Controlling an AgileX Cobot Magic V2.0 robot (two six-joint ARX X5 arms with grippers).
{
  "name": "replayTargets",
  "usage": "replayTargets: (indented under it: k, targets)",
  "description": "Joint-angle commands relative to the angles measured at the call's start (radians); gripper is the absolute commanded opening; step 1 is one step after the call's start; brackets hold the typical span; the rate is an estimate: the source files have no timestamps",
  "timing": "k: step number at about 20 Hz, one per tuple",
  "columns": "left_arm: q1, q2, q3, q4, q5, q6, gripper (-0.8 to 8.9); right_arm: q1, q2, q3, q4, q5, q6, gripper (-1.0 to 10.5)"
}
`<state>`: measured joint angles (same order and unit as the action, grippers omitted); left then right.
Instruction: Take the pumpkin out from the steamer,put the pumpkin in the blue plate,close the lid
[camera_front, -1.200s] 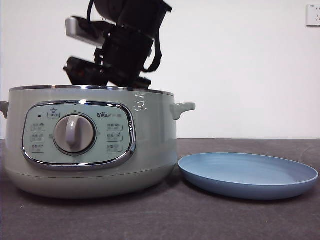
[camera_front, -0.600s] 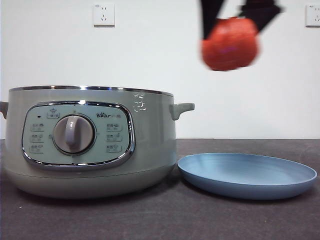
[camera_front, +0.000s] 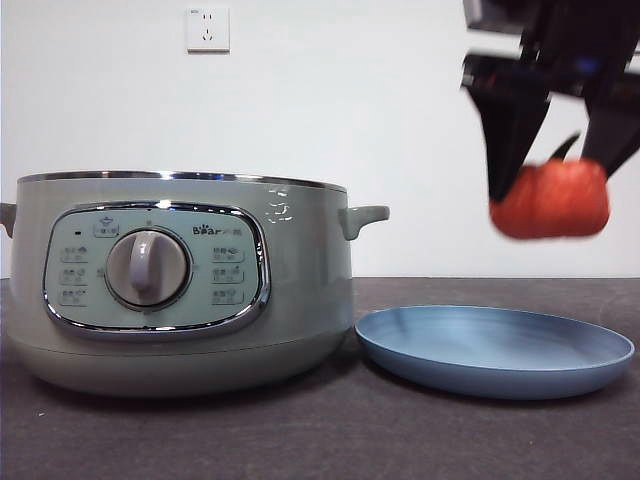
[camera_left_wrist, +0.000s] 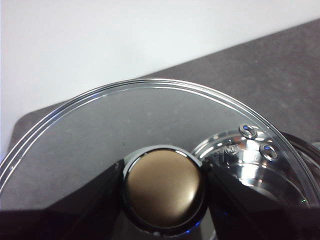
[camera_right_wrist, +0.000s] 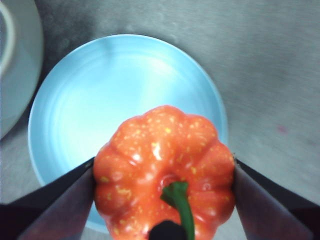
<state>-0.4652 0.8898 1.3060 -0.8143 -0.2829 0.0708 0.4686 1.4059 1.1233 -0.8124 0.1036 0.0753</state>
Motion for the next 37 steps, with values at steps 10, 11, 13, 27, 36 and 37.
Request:
replayTargets:
  k: [10, 11, 13, 27, 36, 37]
  targets:
    - [0.0, 0.032, 0.01, 0.099, 0.106, 0.008, -0.08, 0.005, 0.187, -0.083, 0.237, -0.105, -0.008, 0.0]
    - [0.0, 0.032, 0.01, 0.098, 0.106, 0.008, -0.08, 0.005, 0.206, -0.083, 0.236, -0.105, -0.008, 0.0]
    - [0.0, 0.032, 0.01, 0.096, 0.107, 0.008, -0.08, 0.005, 0.232, -0.083, 0.231, -0.106, -0.008, 0.0]
    - [0.0, 0.051, 0.01, 0.088, 0.15, 0.008, -0.08, 0.012, 0.201, -0.082, 0.221, -0.106, 0.017, 5.4]
    - [0.0, 0.145, 0.01, 0.097, 0.253, 0.001, -0.08, 0.01, -0.222, -0.082, 0.232, -0.095, 0.021, 5.4]
    - [-0.001, 0.173, 0.01, 0.097, 0.275, 0.0, -0.08, 0.01, -0.281, -0.082, 0.248, -0.093, 0.021, 5.3]
